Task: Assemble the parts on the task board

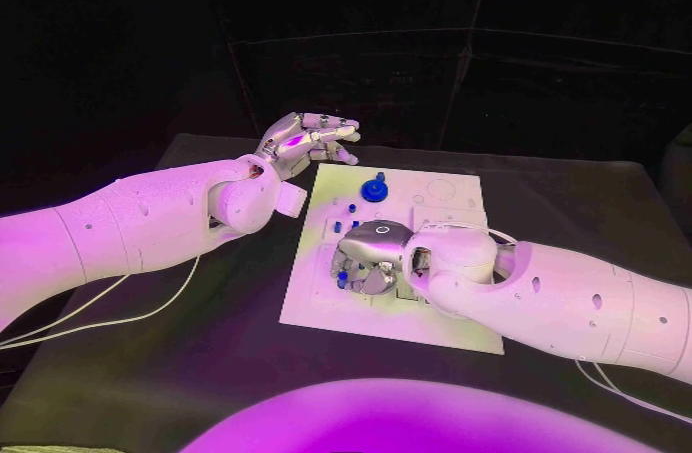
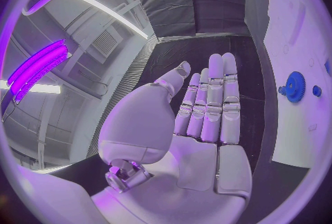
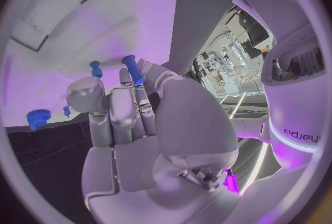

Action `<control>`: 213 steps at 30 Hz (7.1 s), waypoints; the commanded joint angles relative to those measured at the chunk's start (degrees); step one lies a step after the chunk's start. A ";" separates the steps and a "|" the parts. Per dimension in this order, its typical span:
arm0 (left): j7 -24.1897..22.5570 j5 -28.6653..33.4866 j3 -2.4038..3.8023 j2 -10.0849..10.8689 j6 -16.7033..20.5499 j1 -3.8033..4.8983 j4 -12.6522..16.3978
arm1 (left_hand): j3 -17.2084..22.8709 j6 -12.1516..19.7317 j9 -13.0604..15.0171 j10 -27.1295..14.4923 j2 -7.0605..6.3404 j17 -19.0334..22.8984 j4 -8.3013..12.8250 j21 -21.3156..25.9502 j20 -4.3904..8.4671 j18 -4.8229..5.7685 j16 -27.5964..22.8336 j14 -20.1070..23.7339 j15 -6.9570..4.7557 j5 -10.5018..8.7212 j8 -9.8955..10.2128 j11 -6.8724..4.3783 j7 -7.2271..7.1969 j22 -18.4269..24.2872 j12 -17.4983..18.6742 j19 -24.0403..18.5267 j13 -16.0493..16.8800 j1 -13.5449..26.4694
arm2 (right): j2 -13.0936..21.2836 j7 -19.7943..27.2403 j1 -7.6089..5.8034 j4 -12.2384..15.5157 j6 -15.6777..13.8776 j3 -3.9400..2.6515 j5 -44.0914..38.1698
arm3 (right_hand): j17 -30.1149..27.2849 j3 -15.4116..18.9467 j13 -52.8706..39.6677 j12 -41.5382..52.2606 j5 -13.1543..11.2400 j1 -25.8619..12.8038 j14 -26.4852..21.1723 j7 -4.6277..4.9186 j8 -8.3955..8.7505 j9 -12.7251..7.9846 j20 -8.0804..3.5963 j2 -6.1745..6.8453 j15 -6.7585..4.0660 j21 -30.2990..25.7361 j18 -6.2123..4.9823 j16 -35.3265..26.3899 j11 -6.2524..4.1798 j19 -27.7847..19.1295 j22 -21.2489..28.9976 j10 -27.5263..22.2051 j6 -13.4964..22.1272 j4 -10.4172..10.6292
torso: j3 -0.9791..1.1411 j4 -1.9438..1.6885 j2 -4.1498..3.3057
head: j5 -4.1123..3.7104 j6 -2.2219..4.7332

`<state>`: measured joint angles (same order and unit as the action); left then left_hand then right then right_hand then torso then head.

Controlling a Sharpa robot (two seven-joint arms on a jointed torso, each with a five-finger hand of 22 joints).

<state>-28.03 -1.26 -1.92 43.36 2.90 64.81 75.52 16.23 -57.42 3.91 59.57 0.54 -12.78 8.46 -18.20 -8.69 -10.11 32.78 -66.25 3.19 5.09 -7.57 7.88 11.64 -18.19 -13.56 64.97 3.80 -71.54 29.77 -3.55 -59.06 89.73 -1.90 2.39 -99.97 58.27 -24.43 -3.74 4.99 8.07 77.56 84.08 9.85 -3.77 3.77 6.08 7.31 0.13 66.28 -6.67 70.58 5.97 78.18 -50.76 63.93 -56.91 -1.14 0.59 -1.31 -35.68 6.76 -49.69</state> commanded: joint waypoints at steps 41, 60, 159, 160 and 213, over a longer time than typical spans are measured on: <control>-0.52 0.12 0.01 1.01 -0.29 0.10 0.17 | -0.14 0.11 -0.01 0.00 0.38 -0.09 0.06 0.20 -0.16 -0.22 -0.26 0.31 0.03 0.17 -0.21 -0.29 -0.18 0.12 -0.26 0.24 -0.06 0.01 | 32.47 -16.42 -2.92 17.02 -16.76 -0.10 25.73 | 13.72 27.52 -56.56 63.11 6.76 -9.17 3.10 -3.89 -9.94 2.56 -3.48 -2.49 -3.34 8.74 1.88 9.93 -4.76 4.78 -13.27 13.80 -0.39 13.60 | -0.62 1.79 1.33 | -9.15 2.70; -0.46 0.13 -0.02 1.29 -0.45 0.09 0.40 | -0.15 0.07 0.00 0.04 0.40 -0.09 0.05 0.20 -0.16 -0.22 -0.26 0.30 0.03 0.16 -0.25 -0.30 -0.19 0.13 -0.30 0.24 -0.05 0.03 | 29.96 -28.03 1.17 16.61 -11.66 0.11 15.96 | 16.24 32.98 -62.18 66.71 6.01 -12.46 3.25 -4.53 -14.37 5.47 -3.76 -1.88 -3.69 10.07 2.16 11.45 -5.26 5.06 -15.33 13.67 -0.14 17.86 | -0.62 1.95 1.33 | -9.34 2.42; -0.51 0.13 -0.09 0.53 -0.82 0.08 0.01 | -0.33 0.10 -0.03 0.04 0.35 -0.14 -0.06 0.25 -0.18 -0.20 -0.27 0.31 0.05 0.14 -0.41 -0.31 -0.21 0.25 -0.51 0.27 -0.07 0.34 | 17.41 -30.58 3.89 13.65 -17.39 0.04 19.74 | 19.23 35.91 -66.60 66.54 22.23 -7.73 3.61 -6.40 -22.02 11.86 -4.69 -9.33 -4.89 11.97 2.60 12.83 -6.86 5.49 -18.51 15.27 -0.89 17.43 | -0.50 2.01 1.29 | -7.20 1.97; -0.50 0.13 -0.09 0.52 -0.82 0.08 0.02 | -0.33 0.10 -0.03 0.04 0.35 -0.14 -0.06 0.25 -0.18 -0.20 -0.27 0.31 0.05 0.14 -0.41 -0.31 -0.21 0.25 -0.51 0.27 -0.07 0.34 | 17.27 -30.65 3.89 13.55 -17.34 0.04 19.70 | 19.21 35.98 -66.60 66.50 21.97 -7.71 3.61 -6.41 -22.06 11.92 -4.73 -9.29 -4.92 11.99 2.60 12.82 -6.87 5.50 -18.54 15.28 -0.88 17.46 | -0.52 2.01 1.31 | -7.18 1.97; -0.17 0.13 -0.09 0.65 -0.96 0.09 0.04 | -0.32 0.18 -0.05 -0.05 0.38 -0.16 -0.01 0.23 -0.16 -0.23 -0.23 0.25 0.03 0.16 -0.43 -0.31 -0.21 0.28 -0.53 0.35 -0.09 0.30 | 16.80 -29.58 3.88 12.22 -17.53 0.03 14.23 | 18.77 33.11 -65.88 63.52 -0.57 -2.19 3.47 -6.41 -26.31 15.90 -4.75 -6.93 -4.90 10.78 2.42 11.85 -6.84 5.04 -17.53 14.42 1.22 10.29 | -0.51 2.08 1.36 | -7.35 1.48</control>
<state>-27.86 -1.25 -2.04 43.99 2.60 64.80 75.51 16.23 -57.42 3.91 59.57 0.54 -12.88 8.46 -18.20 -8.69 -10.10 32.78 -66.25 3.19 5.09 -7.79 7.88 11.64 -17.99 -13.98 64.97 3.80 -71.54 46.62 -32.99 -55.08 102.01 -19.21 2.45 -84.78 74.92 8.73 -69.56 68.27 7.32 75.26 83.94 3.72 -29.73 19.60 1.42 0.88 -4.73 77.04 -4.87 82.64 -0.71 83.23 -68.21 78.01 -55.68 9.46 0.10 0.71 -34.31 -0.60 -48.18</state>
